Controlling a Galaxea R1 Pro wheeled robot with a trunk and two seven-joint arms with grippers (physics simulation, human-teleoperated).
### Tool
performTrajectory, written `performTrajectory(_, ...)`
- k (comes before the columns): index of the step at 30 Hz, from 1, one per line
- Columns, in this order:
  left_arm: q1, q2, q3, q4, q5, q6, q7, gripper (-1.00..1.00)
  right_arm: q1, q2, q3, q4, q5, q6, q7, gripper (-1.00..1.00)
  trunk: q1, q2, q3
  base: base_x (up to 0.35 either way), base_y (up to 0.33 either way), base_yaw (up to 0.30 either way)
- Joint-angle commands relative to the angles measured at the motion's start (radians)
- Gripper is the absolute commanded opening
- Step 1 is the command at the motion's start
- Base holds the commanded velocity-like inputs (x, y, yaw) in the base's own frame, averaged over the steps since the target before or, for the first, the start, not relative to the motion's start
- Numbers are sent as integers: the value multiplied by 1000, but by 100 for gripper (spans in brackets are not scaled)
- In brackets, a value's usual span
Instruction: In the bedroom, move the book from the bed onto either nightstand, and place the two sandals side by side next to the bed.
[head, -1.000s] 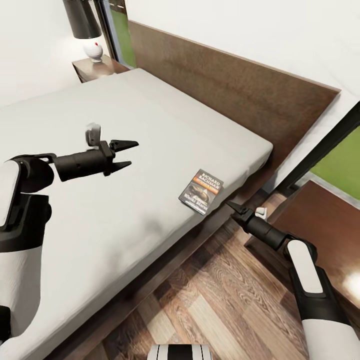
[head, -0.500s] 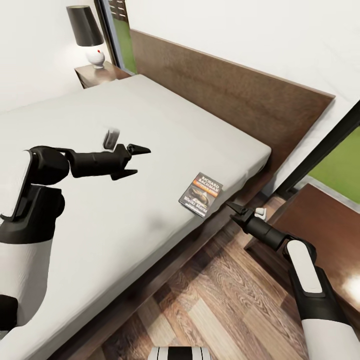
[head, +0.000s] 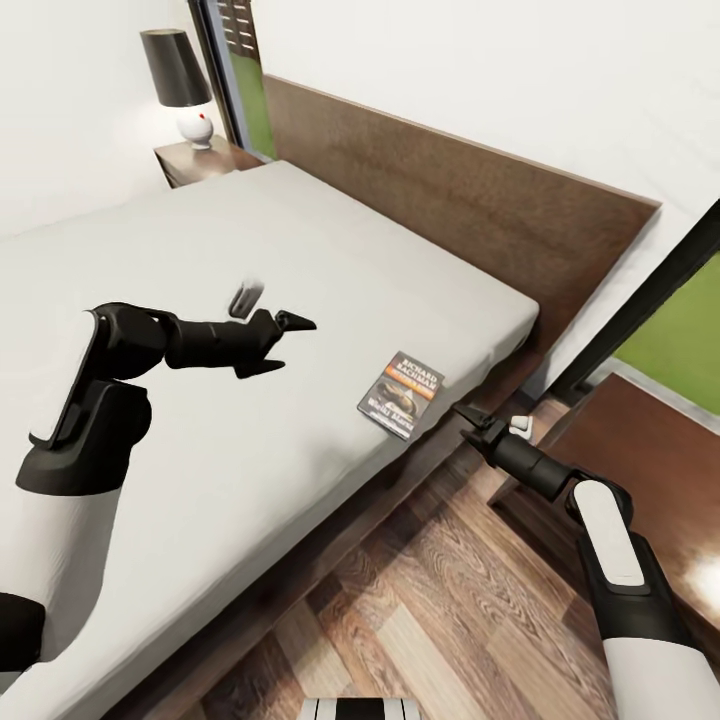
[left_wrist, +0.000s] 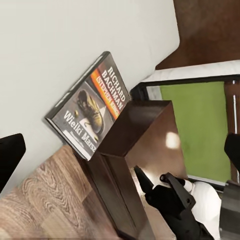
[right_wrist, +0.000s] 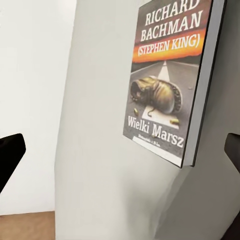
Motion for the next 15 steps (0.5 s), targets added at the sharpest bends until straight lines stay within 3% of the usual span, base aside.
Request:
performTrajectory(1, 13, 0, 1, 0, 8, 1, 11, 100, -1, 0, -2, 1, 4, 5, 5, 100, 0, 0, 1, 0, 0, 0)
performTrajectory(15, 43, 10, 4, 0, 9, 4, 11, 100, -21, -2, -3, 94, 4, 4, 5, 100, 0, 0, 24, 0, 0, 0)
